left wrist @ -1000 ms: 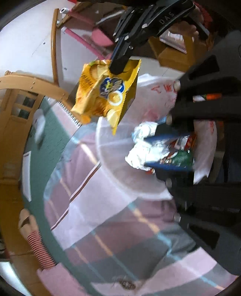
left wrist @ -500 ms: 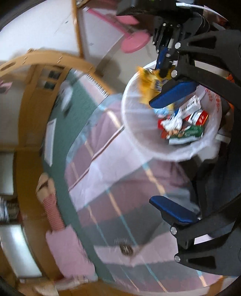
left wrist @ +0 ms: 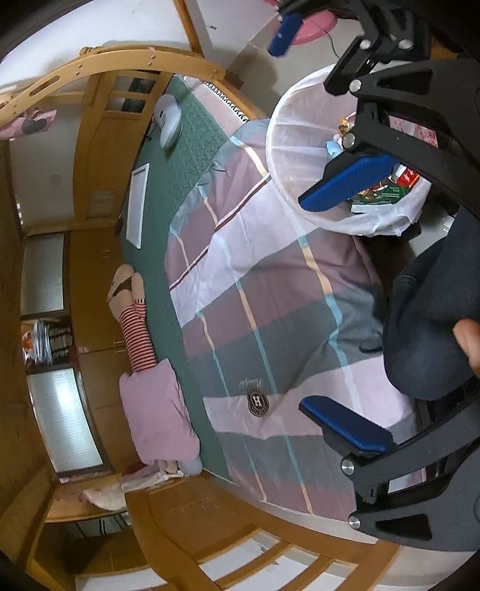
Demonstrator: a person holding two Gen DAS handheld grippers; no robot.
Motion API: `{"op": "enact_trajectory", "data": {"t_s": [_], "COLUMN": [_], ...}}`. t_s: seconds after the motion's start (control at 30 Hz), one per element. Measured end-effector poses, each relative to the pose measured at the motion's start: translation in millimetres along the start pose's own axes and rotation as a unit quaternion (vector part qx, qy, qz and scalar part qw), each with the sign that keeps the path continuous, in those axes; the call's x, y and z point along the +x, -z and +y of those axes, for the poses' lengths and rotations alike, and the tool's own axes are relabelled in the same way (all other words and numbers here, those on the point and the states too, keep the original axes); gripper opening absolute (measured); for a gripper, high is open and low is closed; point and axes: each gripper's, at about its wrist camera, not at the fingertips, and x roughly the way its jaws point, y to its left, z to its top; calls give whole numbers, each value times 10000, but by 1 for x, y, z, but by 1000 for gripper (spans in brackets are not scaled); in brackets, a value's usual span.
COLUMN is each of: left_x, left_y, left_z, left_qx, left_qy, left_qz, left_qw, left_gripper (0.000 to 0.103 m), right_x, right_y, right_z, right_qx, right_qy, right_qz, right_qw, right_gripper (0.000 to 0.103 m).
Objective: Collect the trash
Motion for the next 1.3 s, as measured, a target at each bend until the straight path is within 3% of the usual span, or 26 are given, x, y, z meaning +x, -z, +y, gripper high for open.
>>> {"op": "enact_trajectory", "data": {"t_s": [0.13,0.4,1.3], "left_x": [-6,-20,-25], "left_y": [8,18,21], "left_z": [10,12,-4], "left_qx": [-113,-308,-141], "left_qy": [-95,-97,-11], "left_qz": [25,91,63], "left_qw": [9999,9994,9999], "left_gripper": [99,99,99], "right_x": [-5,4,6], "right_y": [-5,-7,-1], "right_z": [8,9,2], "right_qx": [-85,-28,151], "right_qy": [51,393,504], "right_qz": [-225,129,226], "right_qw": [9997,9991,9984], "right_gripper": [99,99,100]}}
